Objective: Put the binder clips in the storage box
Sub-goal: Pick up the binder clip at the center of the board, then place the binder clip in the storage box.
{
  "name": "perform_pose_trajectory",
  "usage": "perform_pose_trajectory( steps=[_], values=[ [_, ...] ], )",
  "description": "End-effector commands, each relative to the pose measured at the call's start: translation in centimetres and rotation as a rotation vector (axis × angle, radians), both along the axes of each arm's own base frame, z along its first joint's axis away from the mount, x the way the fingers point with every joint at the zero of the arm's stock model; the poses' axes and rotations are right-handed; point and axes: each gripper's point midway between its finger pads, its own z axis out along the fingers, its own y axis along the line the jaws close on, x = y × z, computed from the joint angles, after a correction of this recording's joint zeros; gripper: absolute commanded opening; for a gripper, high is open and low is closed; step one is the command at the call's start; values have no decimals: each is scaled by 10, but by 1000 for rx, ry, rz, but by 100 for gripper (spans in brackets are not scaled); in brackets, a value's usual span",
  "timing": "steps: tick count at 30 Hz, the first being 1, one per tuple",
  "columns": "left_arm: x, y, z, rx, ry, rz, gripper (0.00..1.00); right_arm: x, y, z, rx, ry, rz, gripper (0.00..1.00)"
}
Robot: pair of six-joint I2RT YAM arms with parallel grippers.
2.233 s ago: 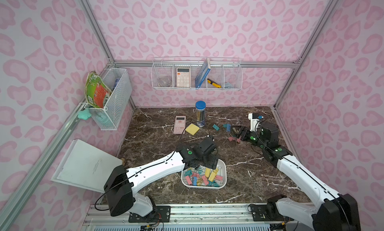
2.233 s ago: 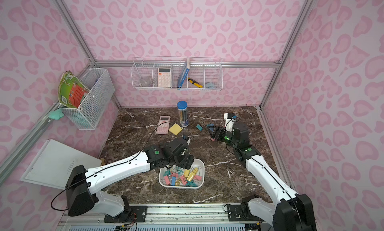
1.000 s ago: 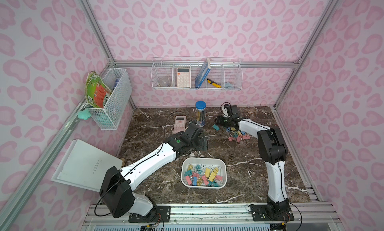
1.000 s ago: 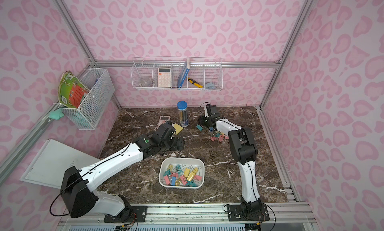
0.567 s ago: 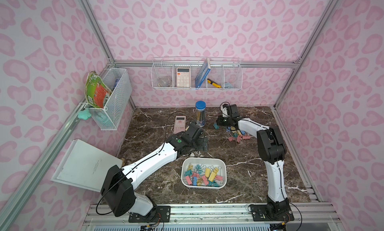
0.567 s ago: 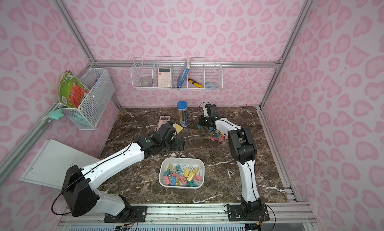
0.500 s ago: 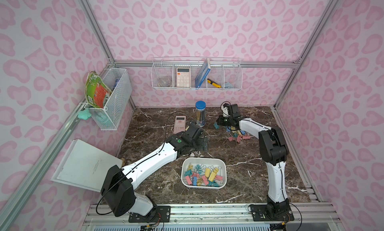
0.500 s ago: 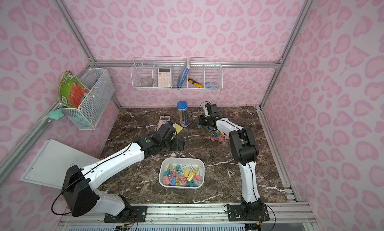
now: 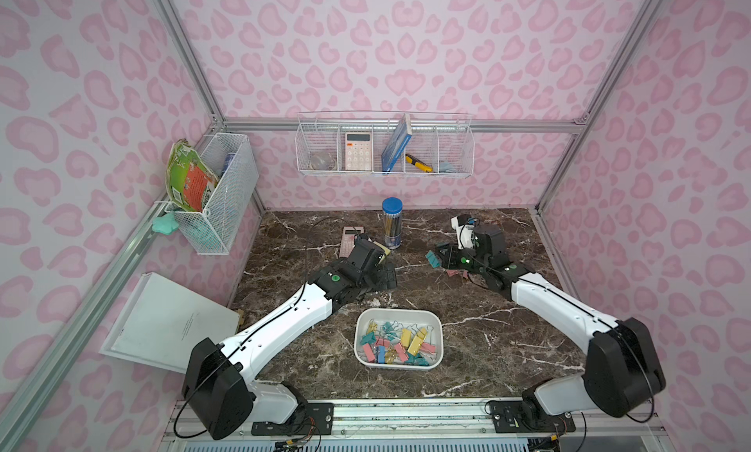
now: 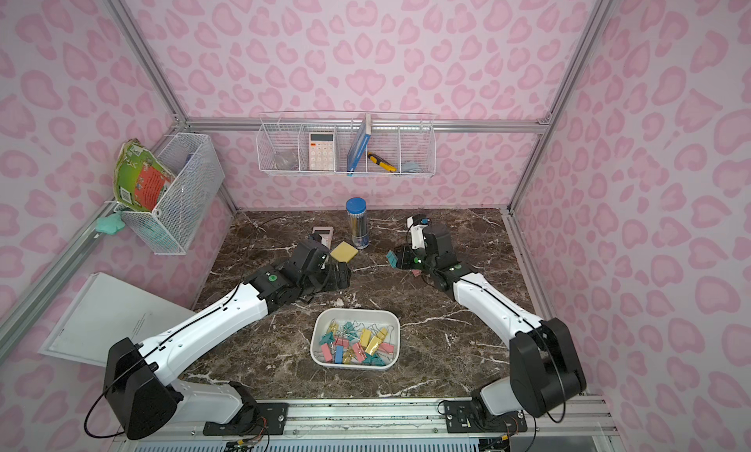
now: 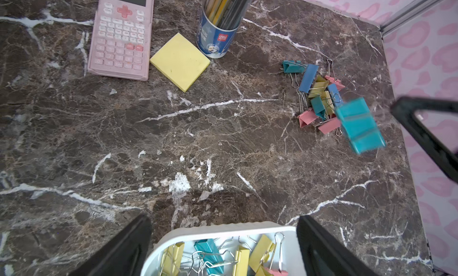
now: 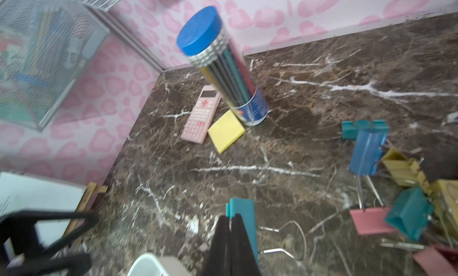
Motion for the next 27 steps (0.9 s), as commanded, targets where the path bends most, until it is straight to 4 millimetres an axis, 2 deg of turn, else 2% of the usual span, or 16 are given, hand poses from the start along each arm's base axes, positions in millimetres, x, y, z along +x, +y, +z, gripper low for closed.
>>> perform_pose_trajectory(
  steps=[1,5,9,14,17,20,24,27],
  values=[
    [6,6,6,-18,-25,46,95,-33,-2,6,-5,-7,6,0],
    [10,9,10,-16,-37,65,93,-89,8,-1,-22,27,75,0],
    [16,7,16,-24,-52,71,94,-144,31,-22,-52,83,192,0],
    [22,2,18,-36,-60,64,94,-185,47,-69,-174,155,280,0],
    [26,-4,19,-47,-60,47,94,-199,53,-101,-231,209,327,0],
    [29,-10,20,-53,-57,26,94,-205,57,-121,-269,251,347,3],
    [32,-16,15,-53,-47,4,96,-201,60,-120,-266,245,338,22],
    [36,-27,17,-74,-51,-37,99,-190,58,-99,-247,201,290,30]
  ],
)
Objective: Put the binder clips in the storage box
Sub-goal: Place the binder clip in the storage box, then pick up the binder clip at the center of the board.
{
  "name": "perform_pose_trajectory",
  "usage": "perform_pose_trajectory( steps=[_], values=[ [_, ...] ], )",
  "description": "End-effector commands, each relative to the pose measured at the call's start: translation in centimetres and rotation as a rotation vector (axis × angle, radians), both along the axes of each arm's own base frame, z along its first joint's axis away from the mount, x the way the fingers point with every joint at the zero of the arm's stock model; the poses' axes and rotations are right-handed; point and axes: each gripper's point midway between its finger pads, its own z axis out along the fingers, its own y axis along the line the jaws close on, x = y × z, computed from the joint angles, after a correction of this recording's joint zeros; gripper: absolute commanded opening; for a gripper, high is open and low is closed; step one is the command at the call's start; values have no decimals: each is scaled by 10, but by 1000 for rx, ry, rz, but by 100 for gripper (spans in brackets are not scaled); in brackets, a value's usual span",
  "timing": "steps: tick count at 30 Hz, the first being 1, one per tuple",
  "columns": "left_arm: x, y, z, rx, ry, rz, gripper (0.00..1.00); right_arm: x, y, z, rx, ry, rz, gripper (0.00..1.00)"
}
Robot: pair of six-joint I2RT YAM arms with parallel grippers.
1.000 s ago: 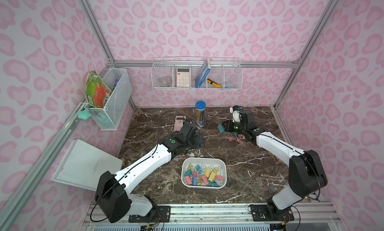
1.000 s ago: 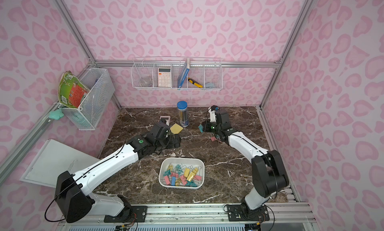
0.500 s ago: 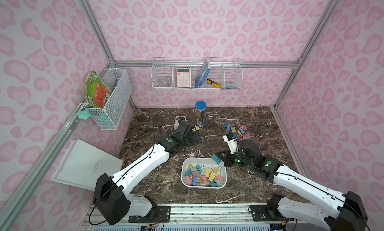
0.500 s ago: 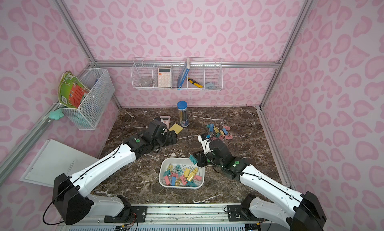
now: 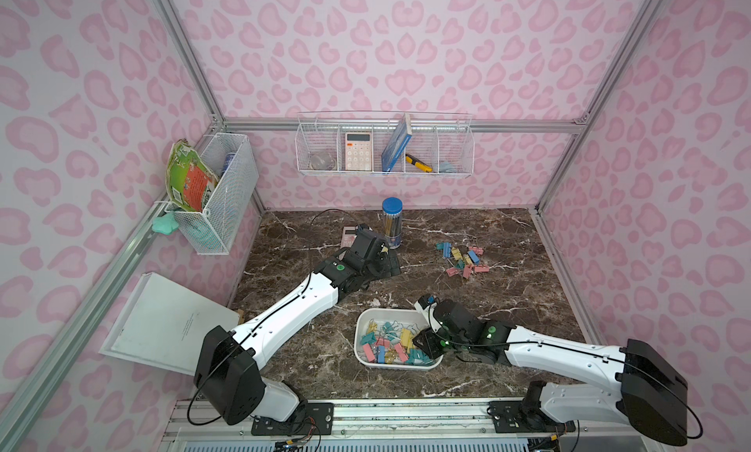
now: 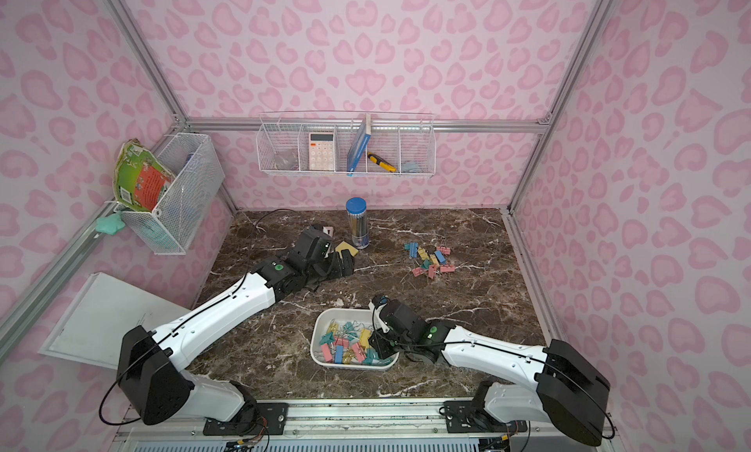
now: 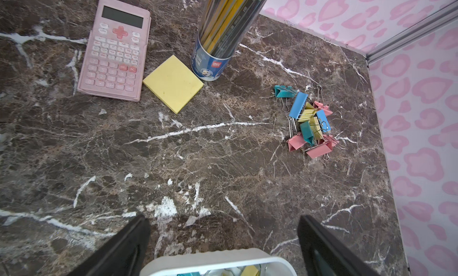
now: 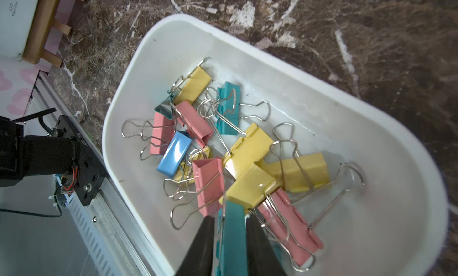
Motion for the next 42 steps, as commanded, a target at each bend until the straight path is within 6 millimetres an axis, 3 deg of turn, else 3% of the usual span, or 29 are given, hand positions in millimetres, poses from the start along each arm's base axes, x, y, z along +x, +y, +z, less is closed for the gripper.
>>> perform_pose_trajectory(
  steps=[1,3,6,9,11,14,17,20,26,29,34,42],
  values=[
    [7,-17,8,-41,-26,-67,99,20,-5,26,28,-64,-95,34],
    [13,-31,9,-61,-23,-109,99,40,-18,47,63,-107,-177,39],
    [27,-58,11,-96,-21,-192,96,85,-61,80,165,-169,-377,44],
    [46,-104,17,-152,-54,-357,93,131,-132,102,312,-197,-631,48],
    [64,-131,1,-155,-11,-414,89,148,-169,108,426,-182,-711,51],
    [90,-160,-25,-110,37,-456,88,161,-192,110,453,-162,-738,51],
    [110,-189,-52,-83,15,-507,87,164,-194,113,430,-164,-721,52],
    [129,-204,-66,-103,0,-505,87,161,-193,116,442,-178,-706,53],
    [159,-206,-96,-59,-24,-417,84,155,-196,119,449,-209,-710,54],
    [163,-205,-109,-52,-28,-399,81,156,-194,125,454,-220,-700,53],
    [163,-220,-120,-108,-29,-460,67,159,-194,132,461,-232,-694,53],
    [169,-222,-147,-126,18,-456,47,159,-192,136,480,-224,-689,53]
  ],
)
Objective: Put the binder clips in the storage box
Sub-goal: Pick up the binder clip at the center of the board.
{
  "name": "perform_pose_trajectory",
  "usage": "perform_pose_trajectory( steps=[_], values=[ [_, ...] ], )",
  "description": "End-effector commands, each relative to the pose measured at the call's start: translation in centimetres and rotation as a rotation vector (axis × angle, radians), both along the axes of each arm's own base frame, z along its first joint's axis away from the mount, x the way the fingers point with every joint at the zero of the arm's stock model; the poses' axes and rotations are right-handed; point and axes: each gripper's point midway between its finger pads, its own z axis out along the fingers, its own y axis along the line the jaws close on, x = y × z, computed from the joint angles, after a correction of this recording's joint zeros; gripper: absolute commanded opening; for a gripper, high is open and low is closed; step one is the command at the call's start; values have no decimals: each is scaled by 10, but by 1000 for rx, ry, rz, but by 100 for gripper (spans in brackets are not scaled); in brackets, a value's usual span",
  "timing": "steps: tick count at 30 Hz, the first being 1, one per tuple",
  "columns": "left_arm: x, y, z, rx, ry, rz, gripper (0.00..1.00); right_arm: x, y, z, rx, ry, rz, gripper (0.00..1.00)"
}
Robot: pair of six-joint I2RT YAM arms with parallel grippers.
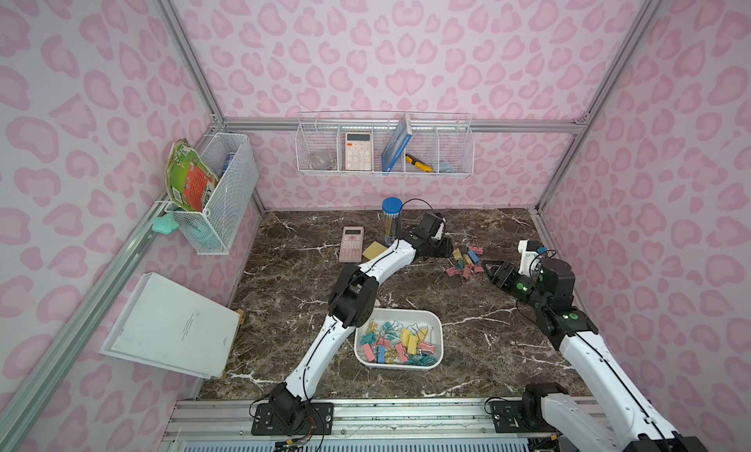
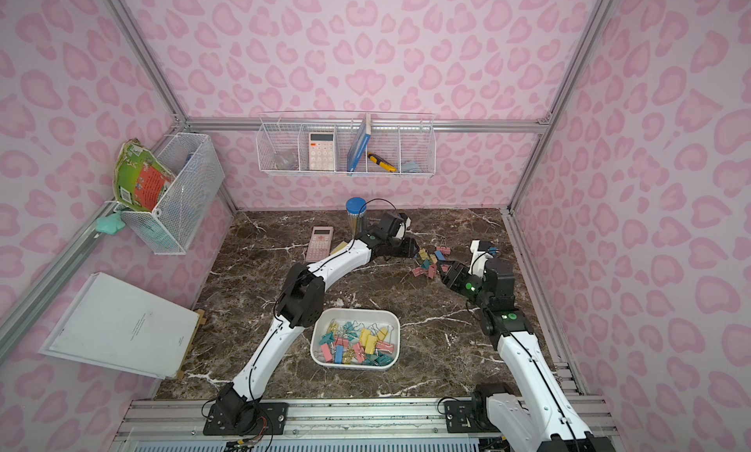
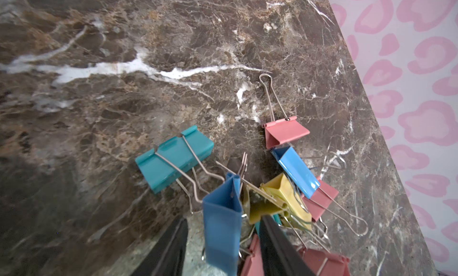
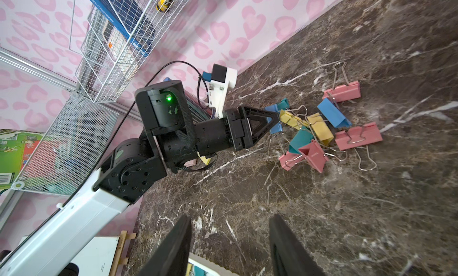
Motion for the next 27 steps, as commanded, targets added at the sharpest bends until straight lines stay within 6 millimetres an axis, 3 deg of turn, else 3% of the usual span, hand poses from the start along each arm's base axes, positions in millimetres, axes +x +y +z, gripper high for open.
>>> perform_pose_trajectory(
  steps=[1,6,11,20,27],
  values=[
    [1,-1,-7,-18,25,-4,44,1,2,14,13,-44,9,53],
    [0,-3,-9,-38,37,-13,26,1,6,20,24,-68,28,53],
    [-6,-11,9,-90,39,-57,16,3,6,21,20,-73,28,53],
    [-20,-13,63,-91,-54,-93,13,2,4,26,17,-80,21,53],
    [-42,-9,88,-9,-113,-116,12,-1,3,33,22,-93,16,54]
  ],
)
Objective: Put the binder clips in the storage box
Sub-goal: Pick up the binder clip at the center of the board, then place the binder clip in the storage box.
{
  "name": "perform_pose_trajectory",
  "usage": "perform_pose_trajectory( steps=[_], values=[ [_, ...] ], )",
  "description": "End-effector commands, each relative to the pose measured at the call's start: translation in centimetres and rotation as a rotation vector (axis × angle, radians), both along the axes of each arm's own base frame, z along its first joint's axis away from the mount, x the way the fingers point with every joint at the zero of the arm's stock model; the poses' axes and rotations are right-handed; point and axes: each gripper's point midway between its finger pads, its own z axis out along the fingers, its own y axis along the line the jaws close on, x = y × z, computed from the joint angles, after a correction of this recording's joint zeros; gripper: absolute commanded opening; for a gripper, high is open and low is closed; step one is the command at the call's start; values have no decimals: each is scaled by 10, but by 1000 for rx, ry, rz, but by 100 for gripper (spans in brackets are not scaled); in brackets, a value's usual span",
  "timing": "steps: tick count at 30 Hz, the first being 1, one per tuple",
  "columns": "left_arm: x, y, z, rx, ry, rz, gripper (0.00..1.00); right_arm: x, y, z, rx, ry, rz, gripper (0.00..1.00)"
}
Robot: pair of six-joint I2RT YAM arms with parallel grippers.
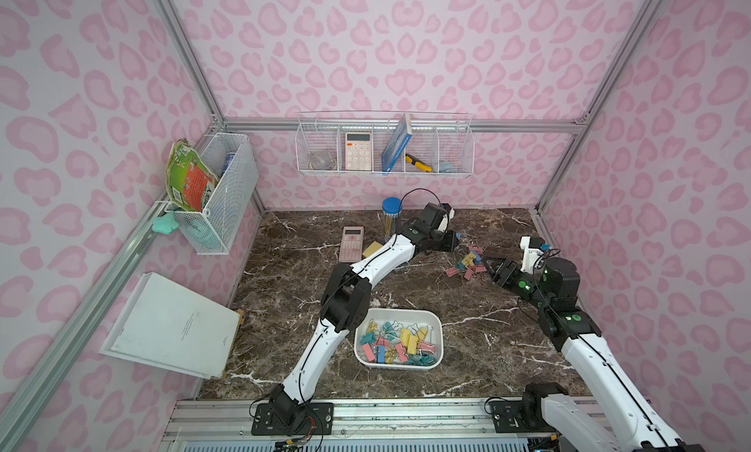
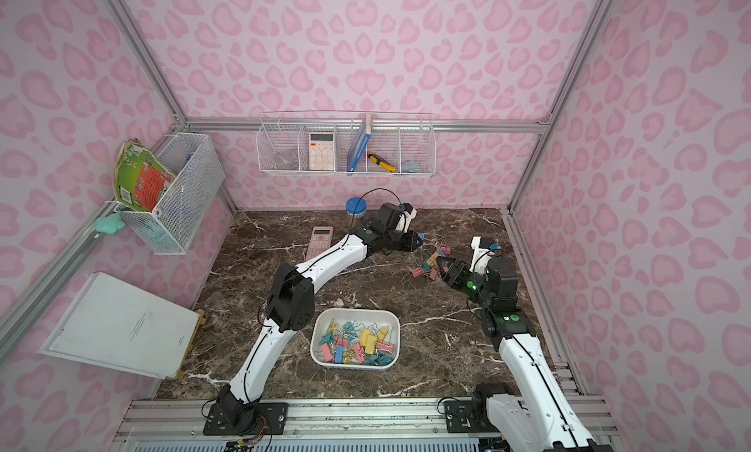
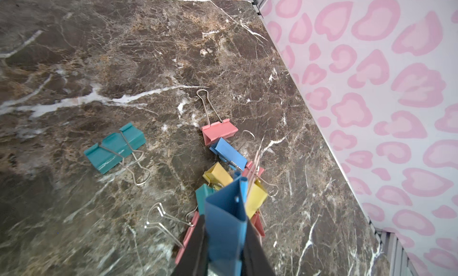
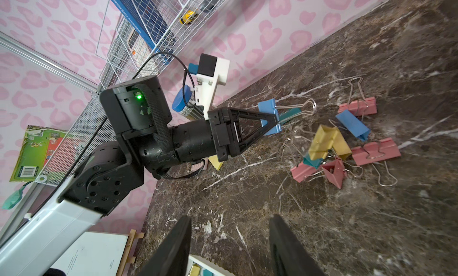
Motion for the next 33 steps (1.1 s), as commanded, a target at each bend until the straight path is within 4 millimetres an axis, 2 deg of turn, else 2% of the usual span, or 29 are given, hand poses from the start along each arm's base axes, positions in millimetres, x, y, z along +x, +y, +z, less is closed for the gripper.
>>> perform_pose_trajectory(
  steps=[1,3,7,10,13,16,18,20,23,25,29,33],
  values=[
    [-8,7,12,67,-62,0,12,1,-1,10,4,-25,-6,54],
    [-14,15,18,130,-105,27,12,1,-1,12,6,-26,-9,54],
    [-25,45,35,252,-184,97,11,2,-3,18,-1,-40,-17,54],
    [-45,63,52,250,-172,106,11,3,-3,22,-13,-50,-17,54],
    [-80,82,72,211,-114,98,11,4,-3,23,-15,-51,-19,54],
    [-132,96,78,194,-73,20,11,6,-2,27,-7,-57,-14,54],
    [-170,98,75,176,-51,-85,13,8,0,29,0,-61,-5,54],
    [-209,100,62,149,33,-177,14,11,4,29,15,-63,11,55],
    [-247,104,47,136,122,-218,15,16,16,27,28,-58,41,54],
    [-261,109,31,156,168,-206,15,19,28,31,20,-66,67,54],
    [-278,122,-5,229,233,-159,14,24,55,42,3,-92,125,54],
    [-292,129,-19,248,260,-168,14,29,75,43,2,-89,167,54]
  ],
)
